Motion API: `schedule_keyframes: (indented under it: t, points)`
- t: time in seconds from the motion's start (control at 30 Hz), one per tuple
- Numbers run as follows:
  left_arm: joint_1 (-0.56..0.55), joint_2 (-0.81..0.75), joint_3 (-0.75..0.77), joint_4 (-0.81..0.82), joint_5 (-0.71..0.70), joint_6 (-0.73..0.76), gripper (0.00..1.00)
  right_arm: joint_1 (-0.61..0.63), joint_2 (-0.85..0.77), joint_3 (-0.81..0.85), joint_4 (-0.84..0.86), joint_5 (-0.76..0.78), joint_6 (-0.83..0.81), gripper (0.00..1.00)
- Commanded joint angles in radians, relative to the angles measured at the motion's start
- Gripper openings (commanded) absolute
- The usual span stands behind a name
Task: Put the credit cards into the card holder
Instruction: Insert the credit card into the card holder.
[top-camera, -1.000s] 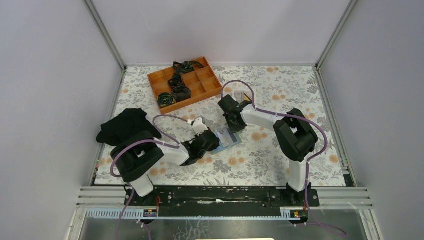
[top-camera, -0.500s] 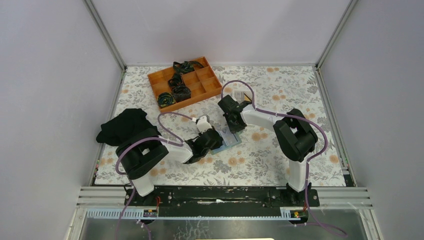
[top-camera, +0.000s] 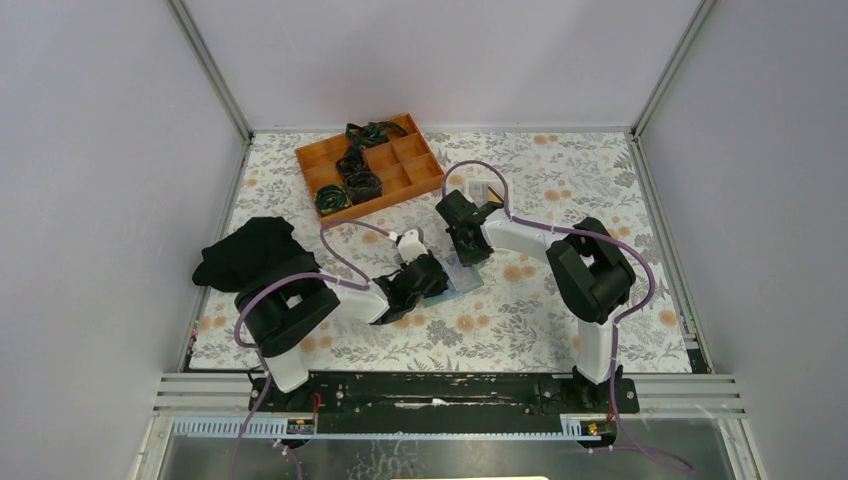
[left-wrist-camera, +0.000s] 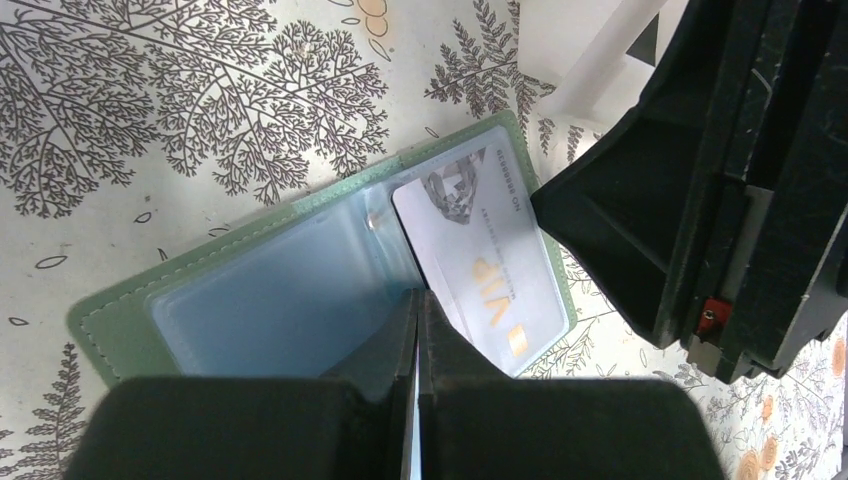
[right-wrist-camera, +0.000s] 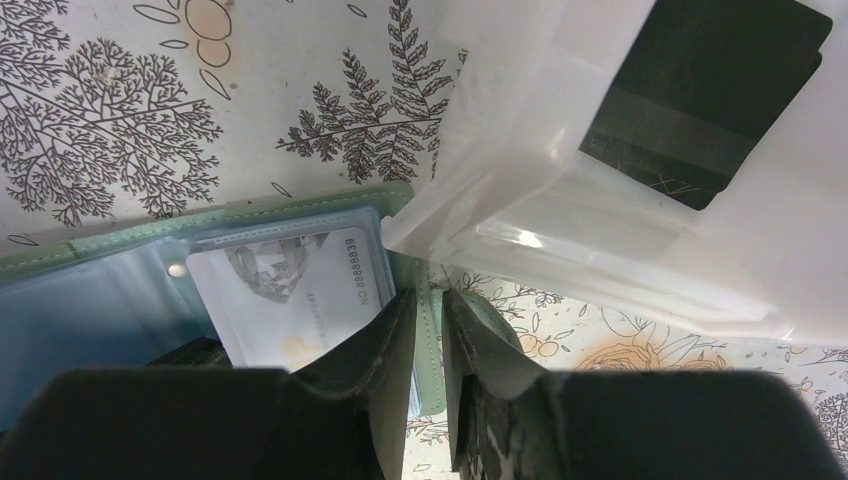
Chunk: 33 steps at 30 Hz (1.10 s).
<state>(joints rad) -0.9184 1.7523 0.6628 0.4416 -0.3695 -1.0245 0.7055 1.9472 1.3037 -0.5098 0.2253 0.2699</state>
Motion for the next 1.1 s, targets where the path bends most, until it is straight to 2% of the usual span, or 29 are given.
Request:
schedule_keyframes:
  t: [0.0,0.13,0.3,0.5,0.77,0.9,1.07]
  points:
    - [0.001,-0.014,0.037,-0.033,0.032,0.024,0.00,0.049,0.062,-0.028,0.033,-0.112,0.057,0.25]
    - [0.011,-0.109,-0.004,-0.086,-0.015,0.024,0.07,0.052,0.049,0.006,0.018,-0.089,0.058,0.28]
    - [0.026,-0.256,-0.051,-0.172,-0.072,0.028,0.14,0.053,0.016,0.046,-0.007,-0.067,0.063,0.44]
    - [0.036,-0.438,-0.104,-0.323,-0.122,0.012,0.27,0.059,-0.039,0.076,-0.029,-0.055,0.075,0.54]
    - [0.038,-0.666,-0.218,-0.518,-0.132,-0.076,0.35,0.081,-0.180,0.013,0.059,-0.079,0.113,0.57]
    - [0.038,-0.739,-0.229,-0.596,-0.160,-0.092,0.42,0.114,-0.272,-0.015,0.132,0.006,0.072,0.59]
    - [0.037,-0.746,-0.184,-0.658,-0.210,-0.070,0.49,0.116,-0.358,-0.039,0.304,0.096,0.034,0.60]
